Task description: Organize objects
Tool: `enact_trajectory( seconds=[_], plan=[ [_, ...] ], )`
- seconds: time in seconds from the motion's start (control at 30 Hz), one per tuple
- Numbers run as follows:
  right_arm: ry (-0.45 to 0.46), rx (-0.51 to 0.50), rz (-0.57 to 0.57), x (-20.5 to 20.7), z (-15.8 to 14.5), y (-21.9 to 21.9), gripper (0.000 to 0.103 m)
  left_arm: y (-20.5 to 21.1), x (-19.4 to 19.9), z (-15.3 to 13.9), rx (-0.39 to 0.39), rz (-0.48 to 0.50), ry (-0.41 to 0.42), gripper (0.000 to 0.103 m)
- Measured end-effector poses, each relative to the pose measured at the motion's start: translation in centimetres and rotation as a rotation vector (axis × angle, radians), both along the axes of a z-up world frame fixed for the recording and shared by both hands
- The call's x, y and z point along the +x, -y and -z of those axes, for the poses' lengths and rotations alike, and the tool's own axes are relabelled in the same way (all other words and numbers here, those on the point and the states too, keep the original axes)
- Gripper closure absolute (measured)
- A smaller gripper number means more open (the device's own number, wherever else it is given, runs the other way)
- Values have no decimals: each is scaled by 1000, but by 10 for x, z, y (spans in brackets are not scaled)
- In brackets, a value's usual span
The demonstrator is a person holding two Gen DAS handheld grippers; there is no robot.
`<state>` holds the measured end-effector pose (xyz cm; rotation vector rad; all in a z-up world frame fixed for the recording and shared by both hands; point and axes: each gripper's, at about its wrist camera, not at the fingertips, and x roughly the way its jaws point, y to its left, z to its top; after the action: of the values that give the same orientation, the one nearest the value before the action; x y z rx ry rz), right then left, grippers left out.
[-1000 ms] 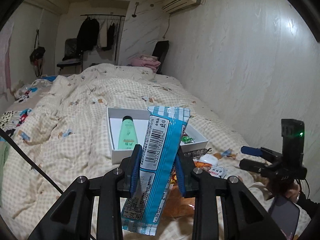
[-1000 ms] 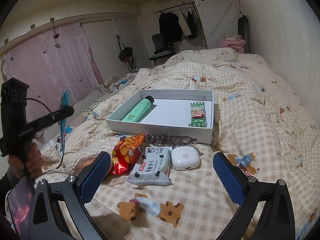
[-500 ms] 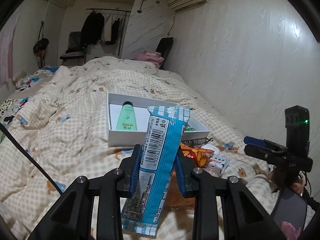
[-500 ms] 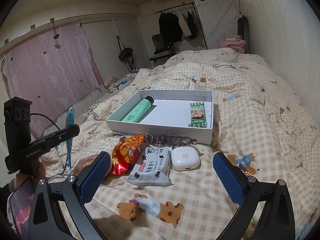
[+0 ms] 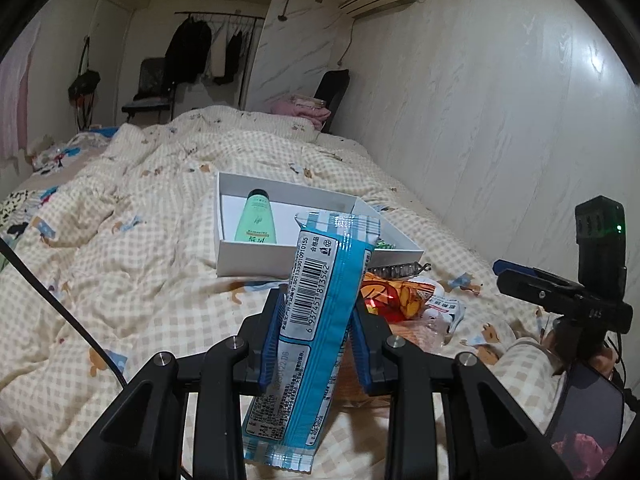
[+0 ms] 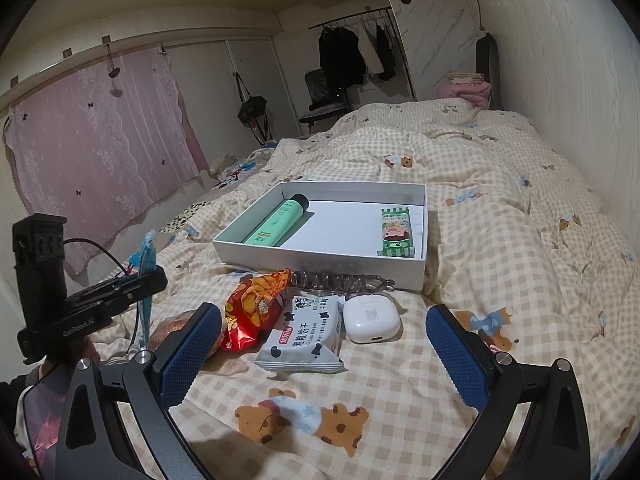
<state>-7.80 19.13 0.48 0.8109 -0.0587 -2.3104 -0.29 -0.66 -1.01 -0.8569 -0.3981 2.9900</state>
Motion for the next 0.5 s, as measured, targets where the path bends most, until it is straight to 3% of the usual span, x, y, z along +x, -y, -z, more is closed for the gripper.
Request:
enact_trajectory(
  seconds=[0.27,0.33,0.5],
  plan=[
    [0,-1,2,1,0,0,0,-1,8,1,18,1,-25,68],
    [-1,-1,1,1,0,1,0,0,7,3,26,3,-12,62],
    [-1,-3,2,0,0,1,0,-11,10,0,-23,25,-20,59]
  ],
)
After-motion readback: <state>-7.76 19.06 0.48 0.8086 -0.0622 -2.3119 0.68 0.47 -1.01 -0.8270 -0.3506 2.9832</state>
